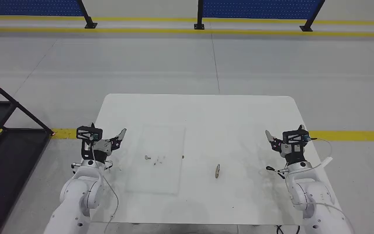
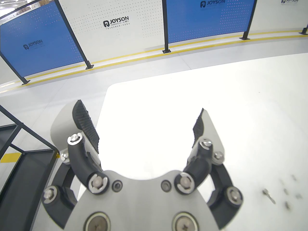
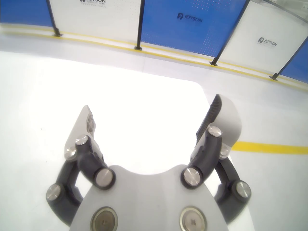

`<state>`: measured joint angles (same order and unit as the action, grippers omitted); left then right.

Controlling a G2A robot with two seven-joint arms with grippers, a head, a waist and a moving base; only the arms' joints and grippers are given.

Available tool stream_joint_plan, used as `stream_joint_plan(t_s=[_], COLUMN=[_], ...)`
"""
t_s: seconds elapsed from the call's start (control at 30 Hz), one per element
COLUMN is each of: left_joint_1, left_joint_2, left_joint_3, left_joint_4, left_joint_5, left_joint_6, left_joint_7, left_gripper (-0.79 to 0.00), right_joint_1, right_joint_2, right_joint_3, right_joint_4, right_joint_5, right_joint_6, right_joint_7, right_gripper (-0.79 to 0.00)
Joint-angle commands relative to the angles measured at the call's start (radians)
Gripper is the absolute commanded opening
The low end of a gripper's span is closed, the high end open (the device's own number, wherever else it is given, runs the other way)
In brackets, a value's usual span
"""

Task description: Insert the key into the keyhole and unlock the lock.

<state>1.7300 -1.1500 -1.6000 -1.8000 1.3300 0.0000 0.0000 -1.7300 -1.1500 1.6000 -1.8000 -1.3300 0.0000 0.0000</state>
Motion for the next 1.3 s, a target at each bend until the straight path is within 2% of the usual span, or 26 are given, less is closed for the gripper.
stream_joint_plan(t_s=[0.0, 0.13, 0.17, 0.37, 0.67, 0.8, 0.93, 1.1, 1.27], left_joint_1=[0.0, -0.009, -0.009, -0.011, -0.036, -0.082, -0.131, -0.184, -0.223], left_joint_2=[0.0, -0.004, -0.006, -0.009, -0.011, -0.013, -0.018, -0.024, -0.028], left_joint_3=[0.0, 0.019, 0.025, 0.062, 0.082, 0.099, 0.147, 0.19, 0.213], left_joint_4=[0.0, -0.033, -0.058, -0.176, -0.315, -0.345, -0.363, -0.349, -0.345], left_joint_5=[0.0, -0.038, -0.089, -0.139, -0.215, -0.211, -0.169, -0.139, -0.139], left_joint_6=[0.0, -0.008, -0.021, -0.039, 0.031, 0.115, 0.195, 0.254, 0.265], left_joint_7=[0.0, -0.042, -0.074, -0.283, -0.622, -0.781, -0.885, -0.94, -1.016], left_gripper=[0.0, 0.0, 0.0, 0.0, 0.0, 0.0, 0.0, 0.0, 0.0], right_joint_1=[0.0, 0.0, 0.0, 0.0, 0.0, 0.0, 0.0, 0.0, 0.0], right_joint_2=[0.0, 0.0, 0.0, 0.0, 0.0, 0.0, 0.0, 0.0, 0.0], right_joint_3=[0.0, 0.0, 0.0, 0.0, 0.0, 0.0, 0.0, 0.0, 0.0], right_joint_4=[0.0, 0.0, 0.0, 0.0, 0.0, 0.0, 0.0, 0.0, 0.0], right_joint_5=[0.0, 0.0, 0.0, 0.0, 0.0, 0.0, 0.0, 0.0, 0.0], right_joint_6=[0.0, 0.0, 0.0, 0.0, 0.0, 0.0, 0.0, 0.0, 0.0], right_joint_7=[0.0, 0.0, 0.0, 0.0, 0.0, 0.0, 0.0, 0.0, 0.0], right_gripper=[-0.001, 0.0, 0.0, 0.0, 0.0, 0.0, 0.0, 0.0, 0.0])
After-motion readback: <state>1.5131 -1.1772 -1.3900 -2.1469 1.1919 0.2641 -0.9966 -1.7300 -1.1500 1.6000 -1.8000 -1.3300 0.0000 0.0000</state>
